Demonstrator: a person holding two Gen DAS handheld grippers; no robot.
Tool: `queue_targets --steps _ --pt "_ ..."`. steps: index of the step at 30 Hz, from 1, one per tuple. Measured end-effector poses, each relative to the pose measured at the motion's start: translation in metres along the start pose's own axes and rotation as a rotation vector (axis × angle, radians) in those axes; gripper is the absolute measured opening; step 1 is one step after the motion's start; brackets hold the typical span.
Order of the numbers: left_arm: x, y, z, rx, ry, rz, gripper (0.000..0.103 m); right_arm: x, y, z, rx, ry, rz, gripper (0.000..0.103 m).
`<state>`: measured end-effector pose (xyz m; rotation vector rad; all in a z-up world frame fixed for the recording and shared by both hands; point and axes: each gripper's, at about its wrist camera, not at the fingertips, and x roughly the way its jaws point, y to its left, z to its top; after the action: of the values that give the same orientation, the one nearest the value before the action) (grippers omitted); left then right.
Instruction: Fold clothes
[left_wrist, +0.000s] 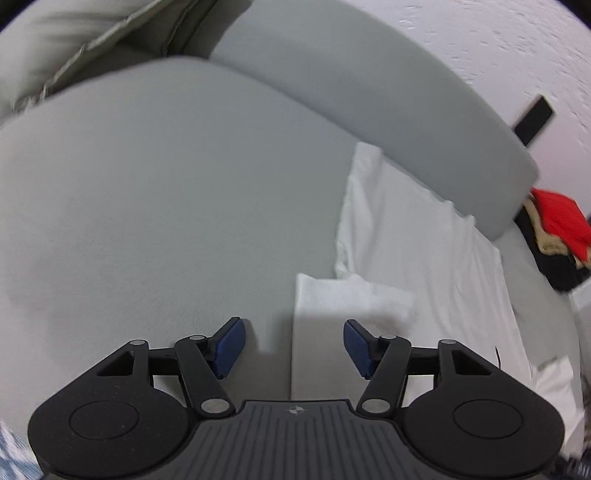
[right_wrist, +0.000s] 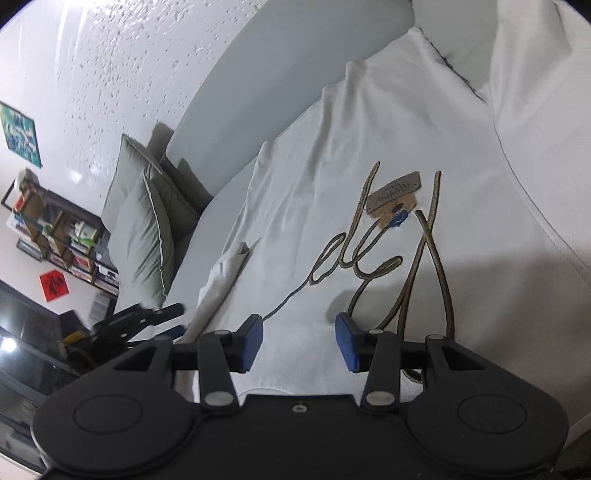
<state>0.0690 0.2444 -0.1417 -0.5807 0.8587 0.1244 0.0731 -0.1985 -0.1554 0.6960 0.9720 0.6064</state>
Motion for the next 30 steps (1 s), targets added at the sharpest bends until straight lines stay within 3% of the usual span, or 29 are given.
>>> queue_targets --steps 3,7,8,10,12,14,17,20,24,30 --pt "0.013 0.001 0.005 -0.021 0.010 -0.017 0.057 0.002 -0.002 0.001 0.012 -0.005 0.006 0.043" --pt "0.028 -0.010 0.010 0.034 0.013 0.001 0.057 0.004 -0.001 0.000 0.007 -0.014 0.001 0.043" --pt "0.031 -0.013 0.010 0.055 0.010 0.013 0.052 0.003 -0.001 -0.001 0.004 -0.016 0.000 0.043" --pt "0.035 -0.017 0.010 0.078 0.002 0.039 0.034 0.002 -0.001 -0.002 0.000 -0.020 0.001 0.043" --pt "0.035 -0.016 0.010 0.062 0.000 0.042 0.008 0.002 -0.002 -0.002 -0.005 -0.022 0.003 0.043" --pt "0.031 -0.010 0.010 0.017 -0.010 0.025 0.001 0.002 -0.002 -0.002 -0.008 -0.023 0.004 0.043" --pt "0.010 -0.008 0.004 0.001 -0.086 0.025 0.000 0.002 -0.002 -0.002 -0.010 -0.025 0.002 0.043" --pt "-0.027 -0.007 -0.005 0.003 -0.221 0.056 0.000 0.001 -0.001 -0.003 -0.017 -0.028 -0.002 0.043" --pt "-0.070 0.006 -0.014 0.010 -0.401 0.306 0.000 0.001 0.001 -0.004 -0.027 -0.033 -0.008 0.043" --pt "-0.078 -0.015 -0.039 0.093 -0.391 0.289 0.000 0.000 0.003 -0.005 -0.034 -0.037 -0.007 0.048"
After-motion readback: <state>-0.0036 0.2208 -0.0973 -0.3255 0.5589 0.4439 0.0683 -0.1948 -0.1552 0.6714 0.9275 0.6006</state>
